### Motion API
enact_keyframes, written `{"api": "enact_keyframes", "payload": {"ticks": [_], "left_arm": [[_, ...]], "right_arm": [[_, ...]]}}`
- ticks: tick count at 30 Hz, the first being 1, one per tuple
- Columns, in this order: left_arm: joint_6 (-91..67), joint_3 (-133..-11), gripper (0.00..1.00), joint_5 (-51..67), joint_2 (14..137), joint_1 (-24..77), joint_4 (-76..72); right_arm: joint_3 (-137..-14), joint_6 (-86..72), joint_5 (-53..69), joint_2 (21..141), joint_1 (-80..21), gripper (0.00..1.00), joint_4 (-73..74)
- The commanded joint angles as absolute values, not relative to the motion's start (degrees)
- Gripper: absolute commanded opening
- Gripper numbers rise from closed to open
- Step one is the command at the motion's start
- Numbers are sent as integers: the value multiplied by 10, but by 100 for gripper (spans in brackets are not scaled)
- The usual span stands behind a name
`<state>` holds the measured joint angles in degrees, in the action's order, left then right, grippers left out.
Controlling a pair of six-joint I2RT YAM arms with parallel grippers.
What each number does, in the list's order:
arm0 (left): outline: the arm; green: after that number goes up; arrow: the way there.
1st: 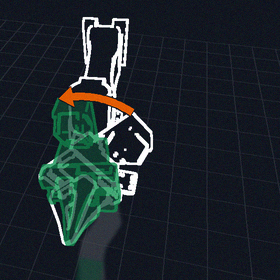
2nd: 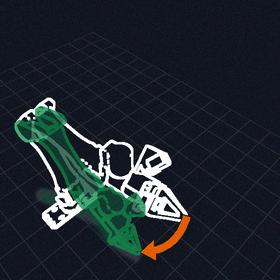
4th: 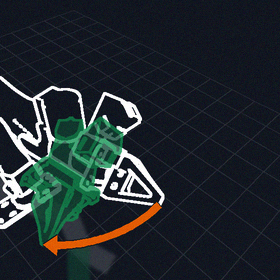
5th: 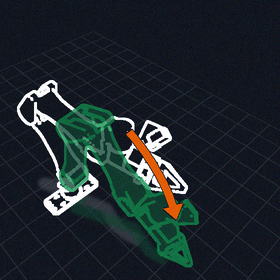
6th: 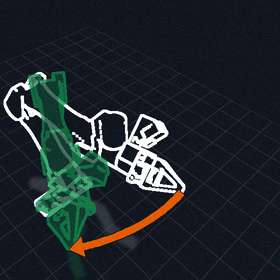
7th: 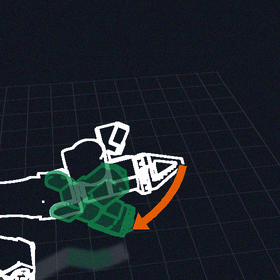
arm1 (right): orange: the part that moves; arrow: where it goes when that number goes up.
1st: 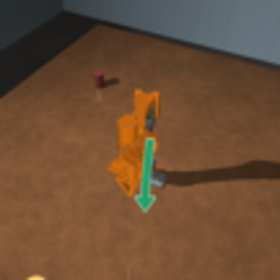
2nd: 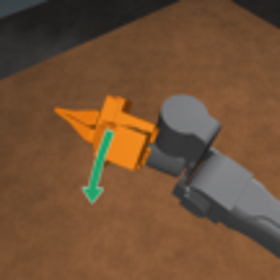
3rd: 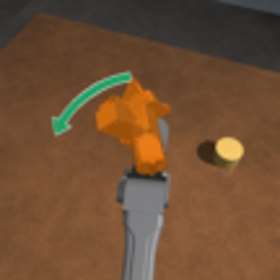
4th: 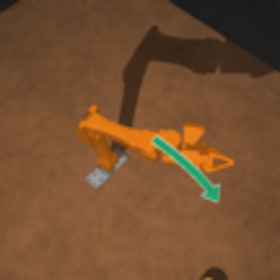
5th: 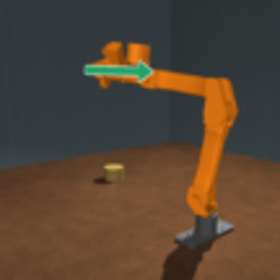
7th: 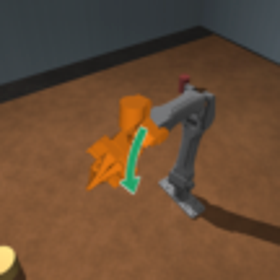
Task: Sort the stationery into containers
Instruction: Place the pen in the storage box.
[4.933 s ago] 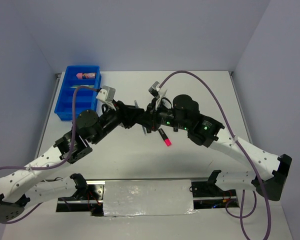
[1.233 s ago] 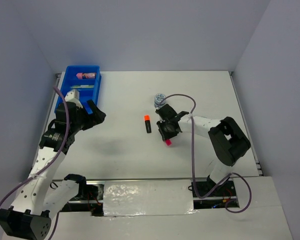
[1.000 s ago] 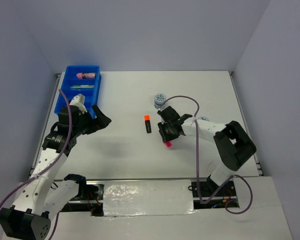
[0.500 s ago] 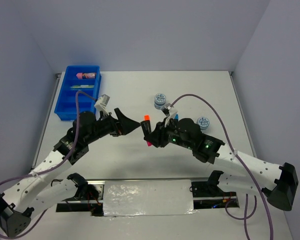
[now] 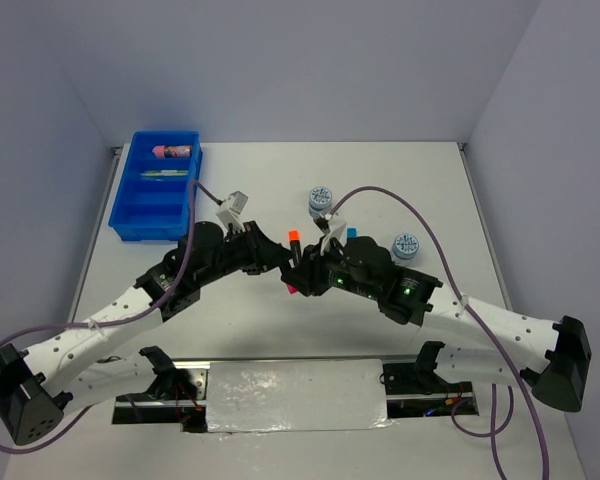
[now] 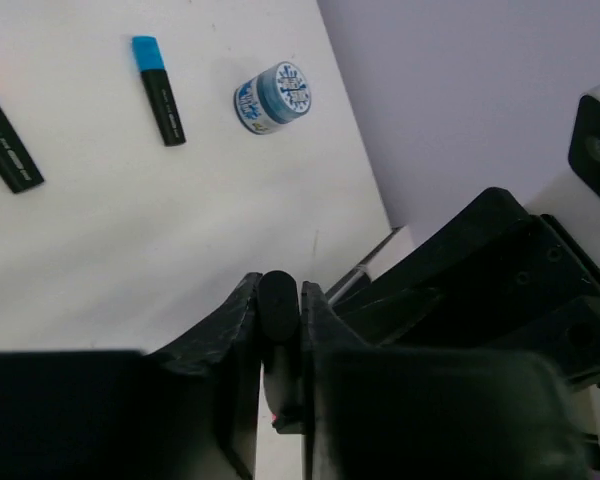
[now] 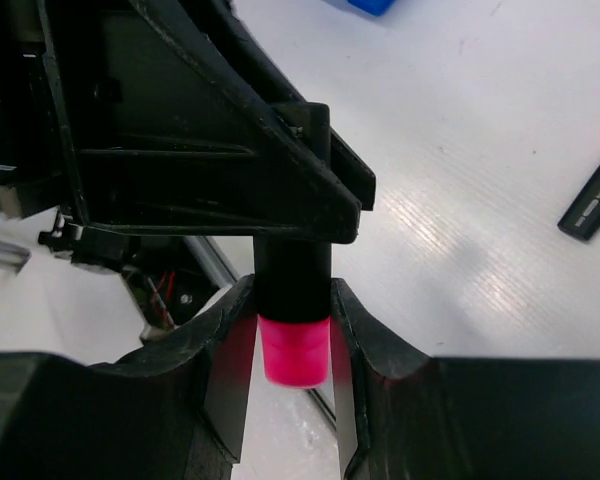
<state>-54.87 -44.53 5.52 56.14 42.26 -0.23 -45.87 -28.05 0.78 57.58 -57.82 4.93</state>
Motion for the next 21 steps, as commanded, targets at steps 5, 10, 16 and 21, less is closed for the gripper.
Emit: {"api": "enact_keyframes", "payload": {"ticks": [5, 10, 16, 21], "left_arm": [[-520, -511, 0, -20, 579, 424, 34], [-510, -578, 0, -118, 609, 293, 141], [-539, -653, 0, -43, 732, 36, 132], [-576, -747, 0, -32, 864, -53, 89]], "right_arm": [[-484, -273, -10, 576, -588, 99, 17], [-448, -330, -104, 528, -571, 100, 51], [-410, -332, -172, 433, -557, 100, 108], [-399, -322, -170, 394, -555, 100, 141]]}}
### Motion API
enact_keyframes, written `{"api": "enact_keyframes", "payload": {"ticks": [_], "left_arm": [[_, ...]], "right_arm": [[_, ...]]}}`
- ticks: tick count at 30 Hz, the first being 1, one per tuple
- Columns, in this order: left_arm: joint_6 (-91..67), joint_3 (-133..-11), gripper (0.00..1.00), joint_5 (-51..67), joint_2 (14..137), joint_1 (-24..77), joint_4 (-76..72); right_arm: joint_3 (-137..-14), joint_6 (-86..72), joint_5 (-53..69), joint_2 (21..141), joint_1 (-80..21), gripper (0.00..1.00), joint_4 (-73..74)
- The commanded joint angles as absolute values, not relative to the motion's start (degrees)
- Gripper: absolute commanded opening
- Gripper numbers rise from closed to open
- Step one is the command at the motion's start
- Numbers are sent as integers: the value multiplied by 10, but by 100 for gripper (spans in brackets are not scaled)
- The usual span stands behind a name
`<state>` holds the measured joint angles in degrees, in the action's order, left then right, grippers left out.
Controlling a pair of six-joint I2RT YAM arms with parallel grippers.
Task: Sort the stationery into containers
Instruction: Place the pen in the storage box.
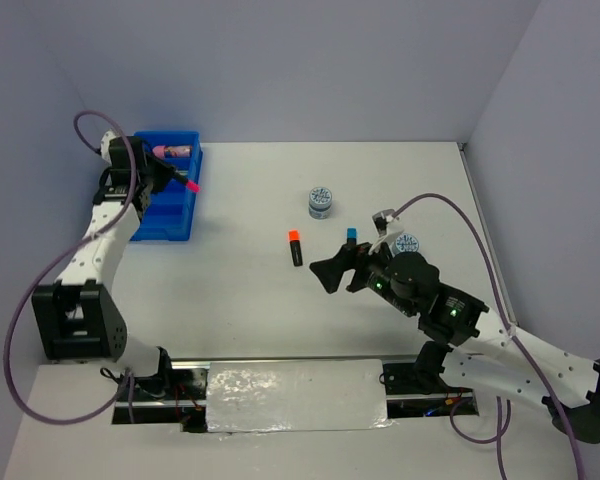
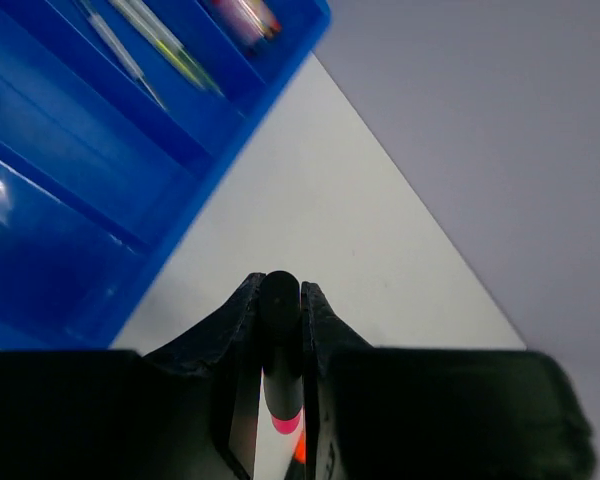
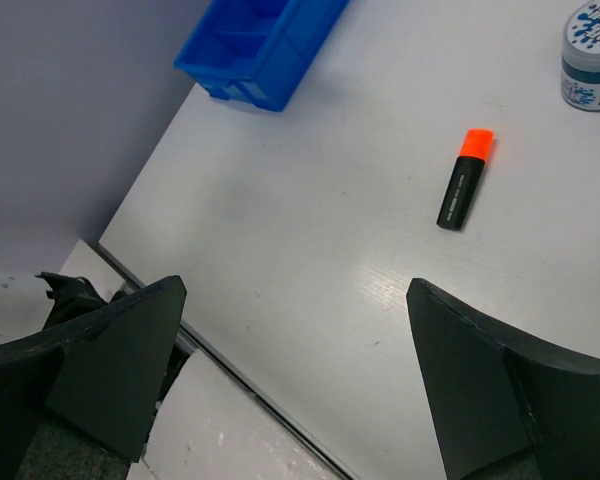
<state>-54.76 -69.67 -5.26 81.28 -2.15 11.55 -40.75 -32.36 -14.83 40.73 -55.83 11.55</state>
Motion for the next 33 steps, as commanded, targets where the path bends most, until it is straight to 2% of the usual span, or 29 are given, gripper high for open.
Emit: {"api": "enact_keyframes", "payload": {"ticks": [1, 4, 9, 14, 18, 22, 26, 30, 33], "left_arm": [[-580, -764, 0, -28, 910, -71, 91], [-590, -817, 0, -38, 967, -91, 119], [-604, -808, 0, -68, 990, -120, 105], [-613, -781, 5, -75, 1016, -137, 98], [-626, -738, 15, -84, 1024, -146, 52], [-628, -749, 18, -68, 1051, -153, 47], [-628, -754, 32, -67, 1061, -155, 32], [-630, -759, 50, -66, 1070, -155, 33], [-633, -757, 52, -67, 1076, -158, 36]], "right_arm": [[-397, -318, -167, 390, -555, 100, 145], [-389, -311, -156, 383, -554, 100, 149], [-391, -292, -152, 399, -554, 100, 147], [-397, -280, -135, 422, -552, 100, 131], [-397, -276, -127, 437, -548, 100, 122], [-396, -274, -108, 449, -548, 100, 119], [-395, -273, -100, 453, -548, 100, 115], [-398, -272, -95, 463, -548, 100, 112], [-401, -270, -88, 472, -548, 100, 108]]}}
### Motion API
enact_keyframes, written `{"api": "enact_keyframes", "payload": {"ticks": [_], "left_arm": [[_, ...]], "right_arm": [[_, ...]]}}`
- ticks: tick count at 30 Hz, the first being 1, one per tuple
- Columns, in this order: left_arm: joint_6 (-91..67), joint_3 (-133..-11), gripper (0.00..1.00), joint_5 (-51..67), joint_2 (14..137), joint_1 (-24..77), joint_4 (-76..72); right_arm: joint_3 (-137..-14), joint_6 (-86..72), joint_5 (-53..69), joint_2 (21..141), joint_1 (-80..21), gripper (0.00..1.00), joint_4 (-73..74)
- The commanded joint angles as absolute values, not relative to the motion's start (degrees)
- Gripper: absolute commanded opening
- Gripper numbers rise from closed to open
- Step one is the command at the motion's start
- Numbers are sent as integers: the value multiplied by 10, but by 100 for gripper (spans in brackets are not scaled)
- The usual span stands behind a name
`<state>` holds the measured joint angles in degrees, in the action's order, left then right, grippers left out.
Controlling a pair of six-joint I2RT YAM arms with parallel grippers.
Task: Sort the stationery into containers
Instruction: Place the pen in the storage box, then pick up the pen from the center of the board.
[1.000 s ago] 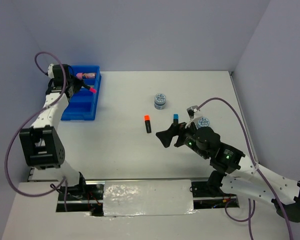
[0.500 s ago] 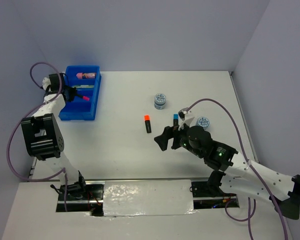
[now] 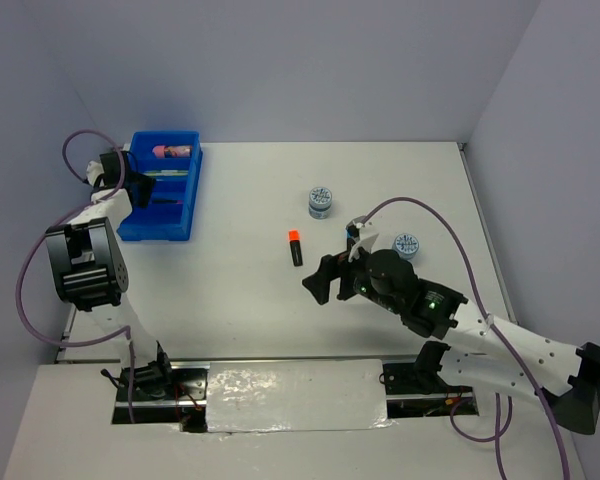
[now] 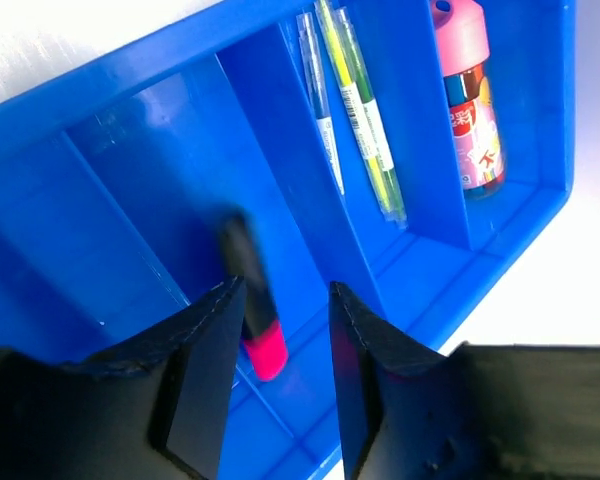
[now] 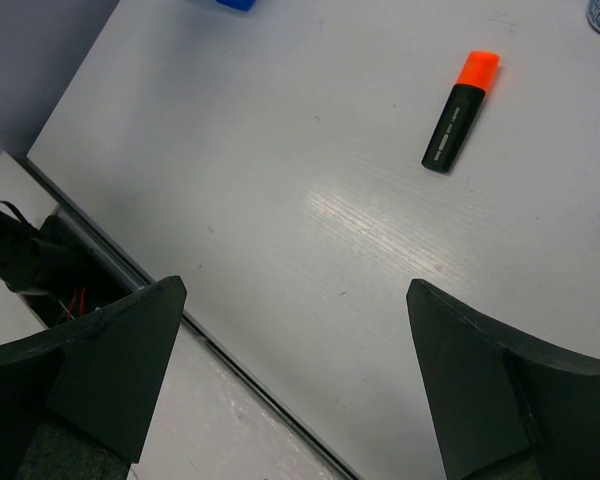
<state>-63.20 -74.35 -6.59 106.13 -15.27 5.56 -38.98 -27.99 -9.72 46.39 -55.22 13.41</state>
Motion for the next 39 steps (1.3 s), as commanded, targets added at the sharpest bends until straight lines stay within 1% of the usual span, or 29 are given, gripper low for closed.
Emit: {"api": "enact_keyframes", "payload": {"ticks": [1, 4, 5, 7, 10, 11, 13, 14, 16, 17, 18, 19, 20, 21, 22, 24, 25, 27, 28, 33, 36, 38, 39], "left_arm": [[-637, -753, 52, -63, 1078, -160, 34], [-637, -757, 65, -49, 1079, -166, 32], [-635, -762, 76, -49, 1078, -165, 39], [-637, -768, 90, -39, 1060, -166, 53], [-616, -785, 99, -40, 1017, -163, 88], [-607, -816, 99, -47, 1005, -160, 112], [-579, -845, 99, -67, 963, -151, 178], [-570, -862, 99, -82, 943, -142, 194], [-548, -864, 99, -84, 883, -137, 215], [-538, -857, 99, -83, 861, -132, 221], [-527, -851, 99, -81, 839, -129, 226], [-506, -842, 99, -78, 793, -126, 237], [-496, -816, 99, -64, 768, -120, 241], [-479, -798, 99, -49, 743, -119, 247], [-469, -754, 99, -30, 690, -118, 235], [-435, -707, 99, 26, 639, -118, 227], [-419, -666, 99, 53, 594, -117, 208], [-374, -641, 99, 93, 558, -114, 220], [-359, -629, 99, 104, 532, -114, 224], [-289, -587, 99, 102, 497, -114, 292], [-286, -553, 99, 112, 476, -114, 284], [-289, -533, 99, 124, 473, -114, 280], [-291, -527, 99, 132, 471, -114, 275]], "right_arm": [[-403, -270, -87, 474, -548, 100, 106], [-404, -267, -84, 478, -548, 100, 105], [-404, -266, -85, 479, -548, 100, 105], [-409, -259, -90, 490, -548, 100, 98], [-439, -250, -72, 550, -531, 100, 105], [-472, -250, -69, 601, -519, 100, 113], [-503, -244, -69, 656, -504, 100, 132], [-542, -244, -68, 716, -495, 100, 141], [-584, -243, -73, 779, -471, 100, 169], [-631, -243, -78, 844, -466, 100, 183], [-656, -241, -83, 878, -456, 100, 196], [-681, -236, -89, 908, -452, 97, 224], [-732, -235, -99, 969, -450, 94, 241], [-756, -234, -108, 998, -446, 92, 267], [-792, -234, -121, 1044, -445, 89, 277], [-818, -236, -131, 1078, -439, 85, 298], [-831, -238, -136, 1102, -438, 82, 302], [-831, -239, -131, 1114, -435, 81, 296], [-827, -239, -125, 1121, -432, 78, 292], [-819, -247, -105, 1154, -432, 66, 284], [-819, -255, -105, 1180, -432, 62, 288], [-818, -258, -107, 1196, -432, 56, 290], [-815, -258, -104, 1199, -432, 50, 284]]}}
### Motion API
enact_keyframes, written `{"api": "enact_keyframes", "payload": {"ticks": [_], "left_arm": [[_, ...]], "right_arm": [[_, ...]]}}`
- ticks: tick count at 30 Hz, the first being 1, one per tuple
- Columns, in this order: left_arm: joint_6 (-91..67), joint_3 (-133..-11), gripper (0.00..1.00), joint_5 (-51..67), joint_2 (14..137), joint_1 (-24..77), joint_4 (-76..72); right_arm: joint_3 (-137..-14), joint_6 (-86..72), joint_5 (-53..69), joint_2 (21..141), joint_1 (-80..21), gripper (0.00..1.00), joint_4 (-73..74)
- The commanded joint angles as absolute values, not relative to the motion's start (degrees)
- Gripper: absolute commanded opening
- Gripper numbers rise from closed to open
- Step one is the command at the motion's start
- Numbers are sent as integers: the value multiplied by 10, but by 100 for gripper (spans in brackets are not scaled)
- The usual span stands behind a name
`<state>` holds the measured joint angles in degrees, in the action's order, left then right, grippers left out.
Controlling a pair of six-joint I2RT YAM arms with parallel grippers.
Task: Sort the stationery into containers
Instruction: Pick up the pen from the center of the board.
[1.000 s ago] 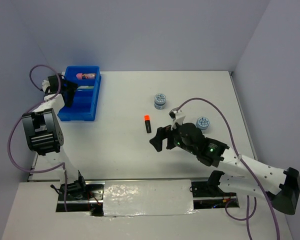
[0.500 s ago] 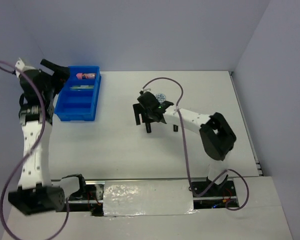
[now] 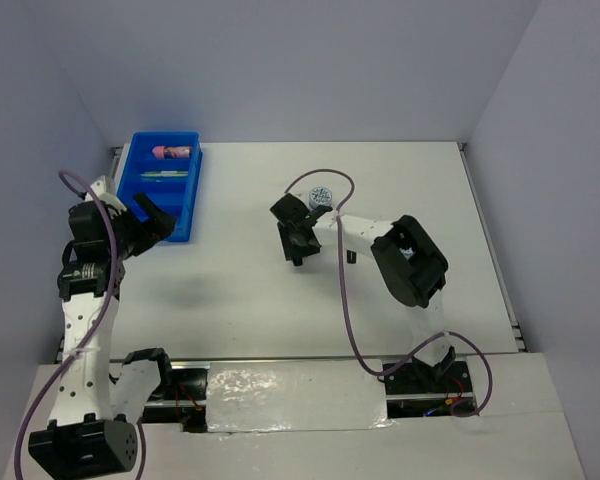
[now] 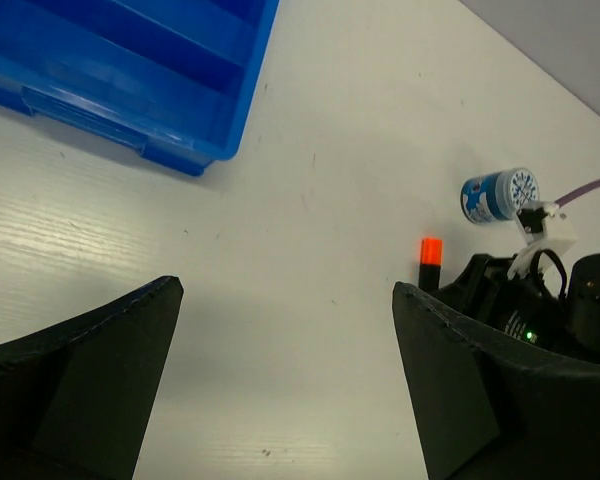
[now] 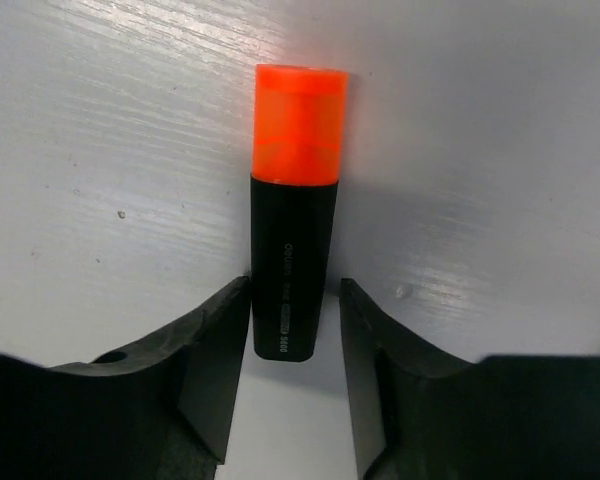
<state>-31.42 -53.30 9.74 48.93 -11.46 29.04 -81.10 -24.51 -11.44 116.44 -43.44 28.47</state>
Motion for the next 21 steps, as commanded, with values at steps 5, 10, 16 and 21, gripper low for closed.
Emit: {"api": "enact_keyframes", "payload": {"ticks": [5, 10, 16, 21], "left_arm": [[-318, -487, 99, 206, 465, -108, 245], [-408, -465, 99, 196, 461, -5, 164], [-504, -464, 98, 186, 511, 99, 77], [-536, -470, 98, 153, 530, 155, 41]], "right_arm": [[-764, -248, -63, 1162, -434, 17, 221], [-682, -257, -38, 1023, -463, 14, 127], [-615, -274, -28, 888, -528, 13, 53], [-576, -280, -34, 813, -555, 12, 3]]}}
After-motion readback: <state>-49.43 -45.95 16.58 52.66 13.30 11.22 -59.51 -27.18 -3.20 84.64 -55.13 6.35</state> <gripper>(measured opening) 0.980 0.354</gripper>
